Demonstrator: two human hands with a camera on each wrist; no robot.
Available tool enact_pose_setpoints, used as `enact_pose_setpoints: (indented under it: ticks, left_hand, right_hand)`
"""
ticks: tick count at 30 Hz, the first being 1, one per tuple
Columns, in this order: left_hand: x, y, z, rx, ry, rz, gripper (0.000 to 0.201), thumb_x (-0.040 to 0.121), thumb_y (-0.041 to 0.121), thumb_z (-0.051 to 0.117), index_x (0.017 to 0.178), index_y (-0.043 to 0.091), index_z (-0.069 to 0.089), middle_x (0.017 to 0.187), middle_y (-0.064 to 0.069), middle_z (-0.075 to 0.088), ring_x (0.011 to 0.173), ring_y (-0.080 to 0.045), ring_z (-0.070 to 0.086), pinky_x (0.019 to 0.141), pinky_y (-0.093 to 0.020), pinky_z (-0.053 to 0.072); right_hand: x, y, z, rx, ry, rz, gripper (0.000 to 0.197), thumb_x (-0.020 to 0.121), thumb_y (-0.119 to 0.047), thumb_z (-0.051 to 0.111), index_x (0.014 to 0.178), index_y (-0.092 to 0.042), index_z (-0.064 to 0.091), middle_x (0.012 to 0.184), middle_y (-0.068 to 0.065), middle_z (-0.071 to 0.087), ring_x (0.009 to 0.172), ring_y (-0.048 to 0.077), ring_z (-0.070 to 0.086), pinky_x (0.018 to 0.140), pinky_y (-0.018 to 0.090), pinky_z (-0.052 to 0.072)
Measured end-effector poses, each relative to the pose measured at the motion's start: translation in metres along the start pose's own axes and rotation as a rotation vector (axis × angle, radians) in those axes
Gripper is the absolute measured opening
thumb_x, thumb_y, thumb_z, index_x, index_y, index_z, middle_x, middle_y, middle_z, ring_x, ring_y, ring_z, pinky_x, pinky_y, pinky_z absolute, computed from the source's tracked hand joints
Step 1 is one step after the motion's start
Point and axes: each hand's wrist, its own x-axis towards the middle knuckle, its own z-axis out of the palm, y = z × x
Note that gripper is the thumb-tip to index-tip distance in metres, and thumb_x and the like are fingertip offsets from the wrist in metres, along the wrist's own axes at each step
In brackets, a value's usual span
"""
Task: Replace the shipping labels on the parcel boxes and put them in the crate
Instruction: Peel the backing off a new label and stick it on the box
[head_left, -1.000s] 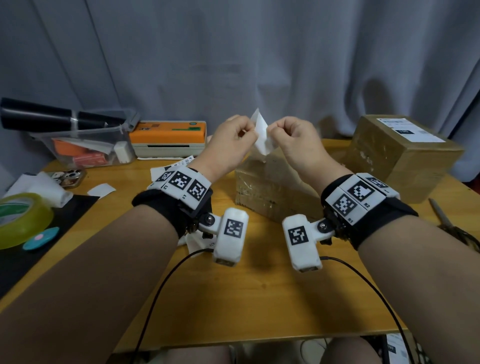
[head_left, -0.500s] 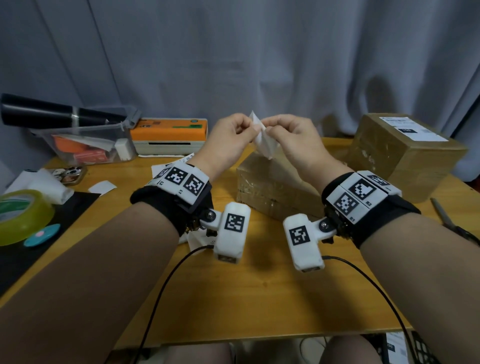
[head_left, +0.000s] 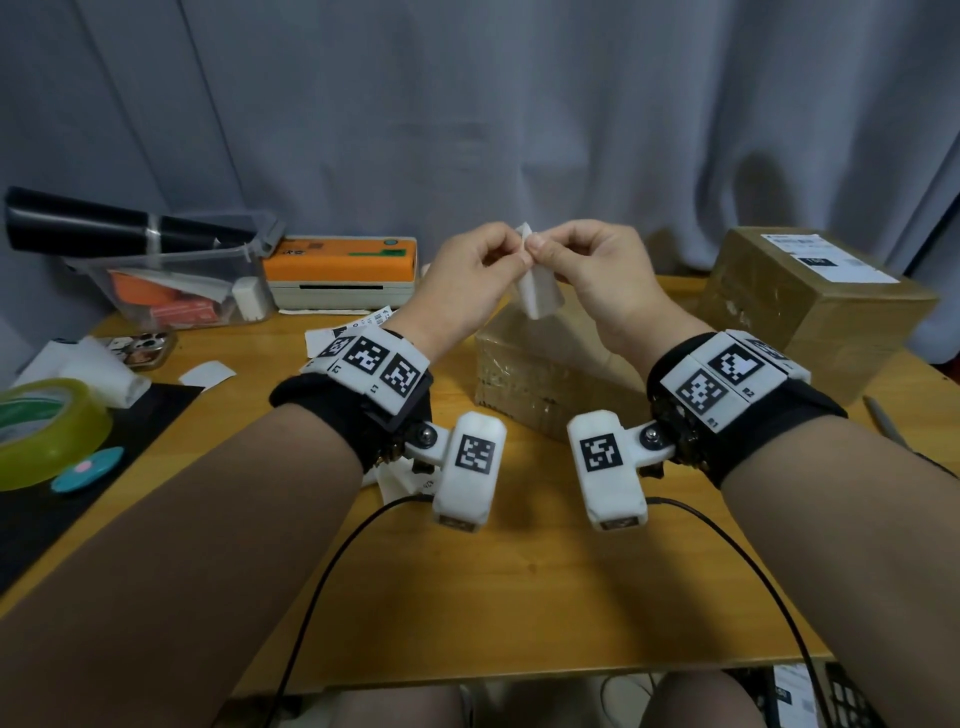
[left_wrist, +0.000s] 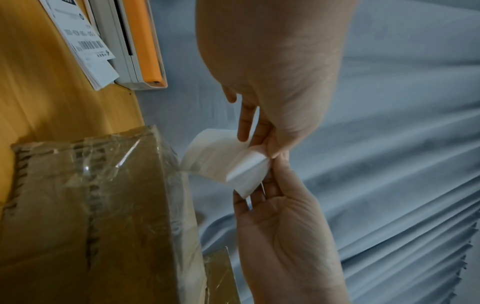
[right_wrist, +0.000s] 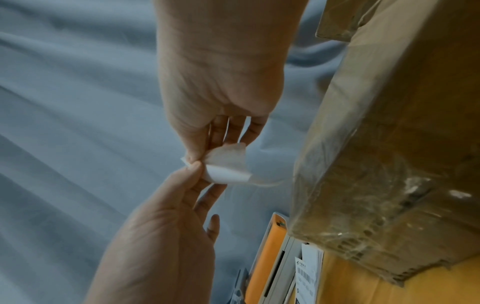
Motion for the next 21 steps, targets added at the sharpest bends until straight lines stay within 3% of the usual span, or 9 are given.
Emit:
enact_pose_setpoints:
  ticks: [4,8,10,13,16,18,21]
  left_hand:
    - [-0.002,0.000,-0.001,-0.026,0.013,-0.027,0.025,0.088,0.013,0.057,0.065,0.020,0.049,0.066,0.006,0.045,0.068,-0.009,0.042,0.067,-0.023,0.036]
    - [-0.006,-0.002,-0.003,-0.084,0.045,-0.068,0.026,0.089,0.009,0.056,0.065,0.017,0.047,0.068,0.003,0.043,0.068,-0.007,0.041,0.065,-0.016,0.035]
    - [-0.008,-0.003,-0.003,-0.101,0.059,-0.097,0.025,0.089,0.011,0.056,0.066,0.016,0.048,0.073,-0.002,0.044,0.073,-0.010,0.042,0.069,-0.020,0.035]
    - [-0.011,-0.003,-0.002,-0.105,0.042,-0.115,0.024,0.091,0.022,0.055,0.070,0.011,0.051,0.078,-0.008,0.047,0.076,-0.015,0.045,0.073,-0.026,0.037]
    - [-0.011,-0.002,0.000,-0.093,0.044,-0.093,0.040,0.092,0.036,0.055,0.081,-0.002,0.056,0.077,-0.009,0.052,0.074,-0.015,0.049,0.071,-0.026,0.041]
    - [-0.009,-0.002,0.002,-0.061,0.079,-0.074,0.032,0.093,0.029,0.055,0.074,0.003,0.053,0.068,-0.002,0.048,0.066,-0.010,0.044,0.066,-0.024,0.037]
    - [-0.008,-0.004,0.006,-0.069,0.109,-0.111,0.030,0.094,0.025,0.055,0.066,0.014,0.045,0.064,0.004,0.041,0.063,-0.008,0.039,0.062,-0.023,0.034]
  right_hand:
    - [0.001,0.000,0.001,-0.036,0.013,0.041,0.011,0.087,-0.012,0.065,0.079,-0.004,0.069,0.078,0.012,0.065,0.078,0.017,0.059,0.075,0.029,0.049]
    - [0.000,0.001,0.003,-0.042,0.045,0.095,0.018,0.089,-0.015,0.062,0.072,-0.011,0.064,0.071,0.004,0.060,0.068,0.011,0.054,0.067,0.023,0.046]
    - [-0.001,0.002,0.003,-0.048,0.050,0.103,0.019,0.090,-0.017,0.062,0.071,-0.014,0.063,0.070,0.000,0.059,0.066,0.008,0.053,0.064,0.021,0.044]
    - [-0.003,0.001,0.005,-0.088,0.030,0.068,0.018,0.091,-0.017,0.061,0.073,-0.016,0.063,0.072,-0.001,0.061,0.068,0.006,0.055,0.065,0.019,0.045]
    - [-0.006,-0.002,0.008,-0.097,0.032,0.040,0.015,0.092,-0.011,0.057,0.078,-0.012,0.064,0.073,-0.002,0.063,0.067,0.002,0.057,0.064,0.013,0.046]
    - [-0.008,-0.001,0.009,-0.088,0.050,0.049,0.018,0.092,-0.013,0.058,0.074,-0.013,0.062,0.070,-0.003,0.059,0.061,-0.002,0.053,0.059,0.012,0.043]
    - [-0.010,0.001,0.009,-0.082,0.068,0.098,0.024,0.093,-0.017,0.057,0.070,-0.014,0.058,0.068,-0.002,0.055,0.061,0.004,0.049,0.060,0.017,0.042]
